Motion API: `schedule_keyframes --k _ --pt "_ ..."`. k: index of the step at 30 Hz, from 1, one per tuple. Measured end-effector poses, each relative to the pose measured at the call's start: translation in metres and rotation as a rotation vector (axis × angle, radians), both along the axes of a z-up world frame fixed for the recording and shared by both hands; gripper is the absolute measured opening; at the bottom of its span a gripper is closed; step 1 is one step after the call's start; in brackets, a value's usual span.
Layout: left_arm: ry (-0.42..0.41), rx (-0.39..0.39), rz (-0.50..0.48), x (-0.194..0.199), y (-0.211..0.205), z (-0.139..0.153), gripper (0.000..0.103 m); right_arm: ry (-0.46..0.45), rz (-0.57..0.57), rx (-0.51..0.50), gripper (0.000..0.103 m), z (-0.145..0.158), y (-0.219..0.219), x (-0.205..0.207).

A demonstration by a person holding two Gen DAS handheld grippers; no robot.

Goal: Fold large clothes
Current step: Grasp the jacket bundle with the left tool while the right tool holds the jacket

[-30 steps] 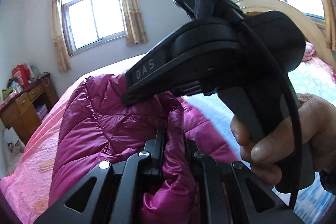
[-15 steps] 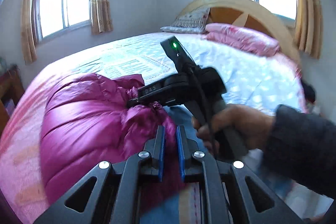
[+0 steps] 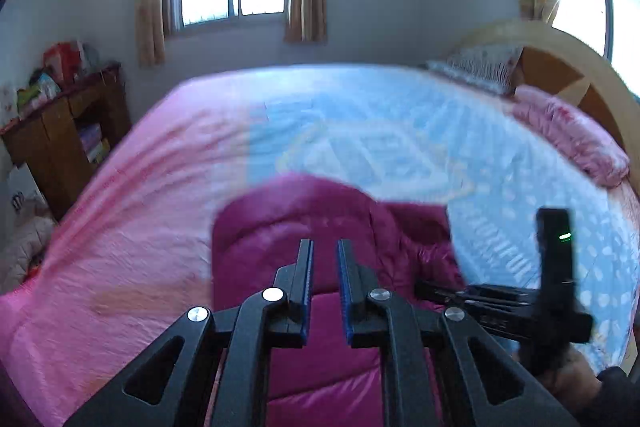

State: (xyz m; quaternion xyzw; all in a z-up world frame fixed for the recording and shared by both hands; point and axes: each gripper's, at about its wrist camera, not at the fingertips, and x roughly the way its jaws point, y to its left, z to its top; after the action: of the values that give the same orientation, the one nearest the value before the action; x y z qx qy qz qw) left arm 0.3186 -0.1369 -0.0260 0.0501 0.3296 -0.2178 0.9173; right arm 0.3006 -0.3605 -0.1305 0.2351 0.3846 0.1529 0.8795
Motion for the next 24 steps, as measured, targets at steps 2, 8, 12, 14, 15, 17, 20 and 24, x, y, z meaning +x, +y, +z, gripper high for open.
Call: schedule_keyframes --k 2,8,12,14,15,17,20,24 --pt "0.097 0.025 0.001 0.011 -0.011 -0.034 0.012 -0.002 -0.007 0.004 0.024 -0.001 0.0 -0.005" --pt "-0.053 0.184 0.014 -0.013 -0.032 -0.075 0.012 0.003 -0.021 0.023 0.026 -0.002 -0.002 -0.009" --pt "-0.053 0.196 0.005 -0.005 -0.031 -0.076 0.012 -0.014 -0.091 -0.123 0.042 0.018 0.003 -0.027" --pt "-0.051 0.199 0.009 -0.001 -0.033 -0.08 0.012 -0.096 -0.134 -0.23 0.042 0.044 0.015 -0.057" --pt "-0.051 0.201 0.009 -0.001 -0.034 -0.08 0.012 -0.136 -0.12 -0.233 0.042 0.054 0.021 -0.07" --pt "-0.054 0.213 0.013 0.0 -0.038 -0.084 0.012 -0.215 -0.075 -0.231 0.042 0.074 0.038 -0.098" --pt "-0.055 0.217 0.012 -0.001 -0.038 -0.084 0.012 -0.21 0.004 -0.226 0.042 0.077 0.058 -0.114" --pt "-0.046 0.206 0.005 0.0 -0.035 -0.084 0.012 -0.077 0.053 -0.258 0.033 0.042 0.073 -0.111"
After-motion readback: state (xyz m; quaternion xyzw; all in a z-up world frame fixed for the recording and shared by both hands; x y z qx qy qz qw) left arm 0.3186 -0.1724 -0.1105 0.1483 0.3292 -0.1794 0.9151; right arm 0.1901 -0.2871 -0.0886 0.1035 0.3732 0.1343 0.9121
